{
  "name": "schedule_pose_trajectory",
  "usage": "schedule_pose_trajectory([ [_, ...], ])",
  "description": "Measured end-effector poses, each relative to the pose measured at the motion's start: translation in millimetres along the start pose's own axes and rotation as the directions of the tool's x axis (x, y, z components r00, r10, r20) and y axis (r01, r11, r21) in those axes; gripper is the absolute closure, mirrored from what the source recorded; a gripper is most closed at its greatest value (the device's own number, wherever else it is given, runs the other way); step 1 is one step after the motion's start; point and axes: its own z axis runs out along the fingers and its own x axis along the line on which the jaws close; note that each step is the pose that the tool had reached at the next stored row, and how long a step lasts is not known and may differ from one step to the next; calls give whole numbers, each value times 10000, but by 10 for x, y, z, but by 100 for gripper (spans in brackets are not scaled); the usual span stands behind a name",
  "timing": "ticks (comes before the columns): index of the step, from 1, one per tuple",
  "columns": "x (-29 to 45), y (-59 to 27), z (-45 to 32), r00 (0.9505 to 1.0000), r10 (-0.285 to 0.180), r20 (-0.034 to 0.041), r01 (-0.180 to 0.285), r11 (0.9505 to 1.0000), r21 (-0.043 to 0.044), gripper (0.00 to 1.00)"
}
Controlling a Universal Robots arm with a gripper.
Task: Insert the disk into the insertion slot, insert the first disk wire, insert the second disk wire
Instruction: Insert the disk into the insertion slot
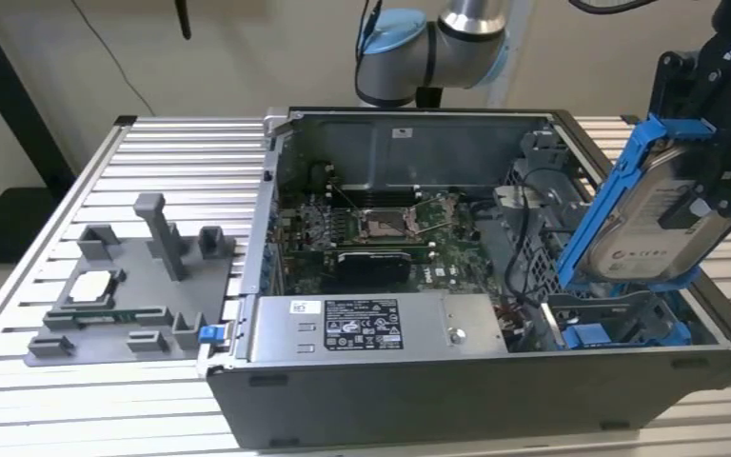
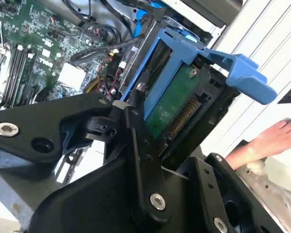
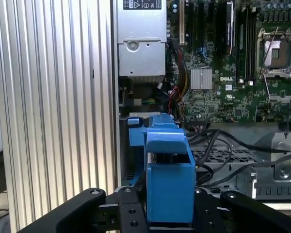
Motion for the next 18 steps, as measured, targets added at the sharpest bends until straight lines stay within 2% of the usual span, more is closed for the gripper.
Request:
schedule_pose_trajectory([
  [10,0,0,94,10000,2,-5,-2,10000,0,100],
  [18,0,0,104,10000,2,-5,-2,10000,0,100],
])
